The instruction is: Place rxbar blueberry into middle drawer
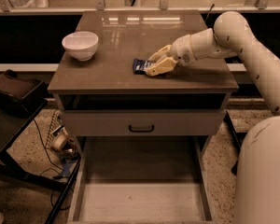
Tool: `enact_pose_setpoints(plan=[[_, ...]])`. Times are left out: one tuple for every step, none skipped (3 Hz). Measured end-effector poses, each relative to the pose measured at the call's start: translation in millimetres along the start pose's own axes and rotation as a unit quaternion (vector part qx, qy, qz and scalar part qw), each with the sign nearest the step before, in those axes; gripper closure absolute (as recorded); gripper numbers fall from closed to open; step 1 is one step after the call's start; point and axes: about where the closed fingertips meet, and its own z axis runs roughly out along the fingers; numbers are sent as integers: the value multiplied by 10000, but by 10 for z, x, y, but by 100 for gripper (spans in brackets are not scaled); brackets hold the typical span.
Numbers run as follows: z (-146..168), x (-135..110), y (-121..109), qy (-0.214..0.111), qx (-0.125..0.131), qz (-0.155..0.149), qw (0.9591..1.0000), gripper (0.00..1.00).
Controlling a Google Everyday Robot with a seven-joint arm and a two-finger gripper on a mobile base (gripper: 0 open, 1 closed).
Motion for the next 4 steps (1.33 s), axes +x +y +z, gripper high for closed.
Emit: enact_pose_setpoints(plan=[[1,0,0,0,-1,0,10000,28],[3,0,1,0,-2,0,10000,5],[39,-2,10,-3,-31,1,10000,8],[42,-2,11,-4,-33,1,10000,32]])
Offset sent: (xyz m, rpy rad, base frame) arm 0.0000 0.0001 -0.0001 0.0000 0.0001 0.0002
